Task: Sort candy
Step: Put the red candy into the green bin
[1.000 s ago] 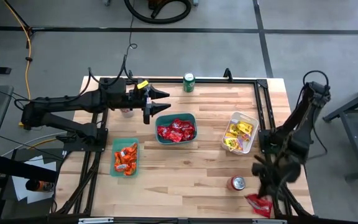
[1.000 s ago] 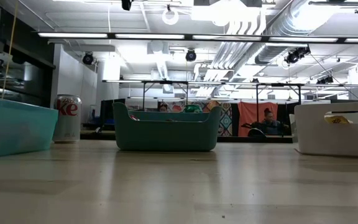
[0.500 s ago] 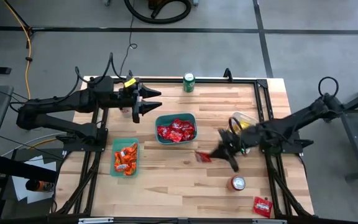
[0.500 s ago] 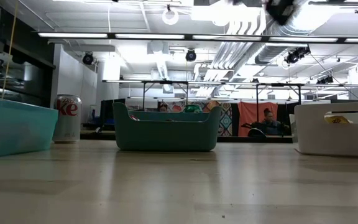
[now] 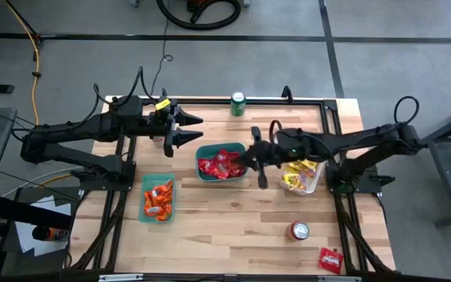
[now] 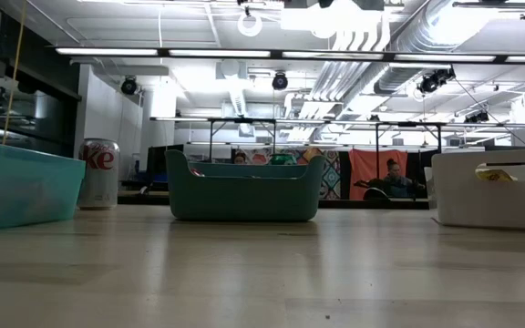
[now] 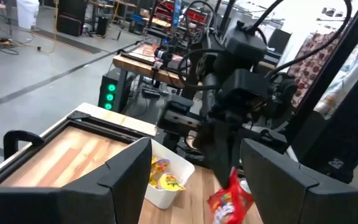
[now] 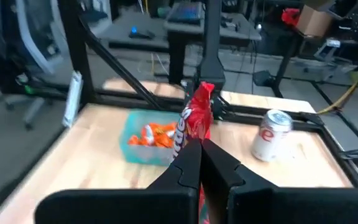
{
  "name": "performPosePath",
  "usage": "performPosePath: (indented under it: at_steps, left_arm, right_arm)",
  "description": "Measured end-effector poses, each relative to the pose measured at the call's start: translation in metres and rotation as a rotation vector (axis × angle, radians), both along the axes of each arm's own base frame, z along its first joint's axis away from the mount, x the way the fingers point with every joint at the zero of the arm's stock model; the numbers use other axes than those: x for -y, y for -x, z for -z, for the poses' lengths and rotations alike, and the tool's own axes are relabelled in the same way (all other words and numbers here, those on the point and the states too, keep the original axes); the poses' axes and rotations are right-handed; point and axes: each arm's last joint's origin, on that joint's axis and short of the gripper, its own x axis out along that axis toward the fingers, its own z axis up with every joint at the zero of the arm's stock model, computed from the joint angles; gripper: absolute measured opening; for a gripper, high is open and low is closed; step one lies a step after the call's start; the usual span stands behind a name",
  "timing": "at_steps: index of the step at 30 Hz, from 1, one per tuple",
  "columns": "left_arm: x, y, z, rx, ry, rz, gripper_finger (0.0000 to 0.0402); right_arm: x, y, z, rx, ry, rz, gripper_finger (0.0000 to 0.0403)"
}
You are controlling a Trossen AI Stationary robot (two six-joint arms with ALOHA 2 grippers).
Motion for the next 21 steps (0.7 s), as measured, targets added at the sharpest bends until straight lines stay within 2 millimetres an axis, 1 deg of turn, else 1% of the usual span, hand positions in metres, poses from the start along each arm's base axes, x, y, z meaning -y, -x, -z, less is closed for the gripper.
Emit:
performPosePath:
  at_steps: [3,13,17,19,21]
  left_arm:
    - [0.0,0.0,0.0,-0.004,0.001,0.0,0.0232]
    - [0.0,0.0,0.001,-0.015,-0.016,0.001,0.0232]
    - [0.0,0.0,0.002,-0.024,-0.015,0.002,0.0232]
    - [0.0,0.0,0.002,-0.026,-0.015,0.001,0.0232]
    - [0.0,0.0,0.002,-0.026,-0.015,0.001,0.0232]
  right_arm:
    - [0.004,-0.006,-0.002,-0.031,0.038,0.007,0.0]
    - [0.006,-0.006,-0.002,-0.037,0.028,0.021,0.0]
    - [0.019,-0.007,-0.004,-0.032,0.044,0.139,0.0]
    - [0.028,-0.01,-0.005,-0.032,0.028,0.181,0.0]
    - [0.036,-0.016,0.0,-0.059,0.003,0.209,0.0]
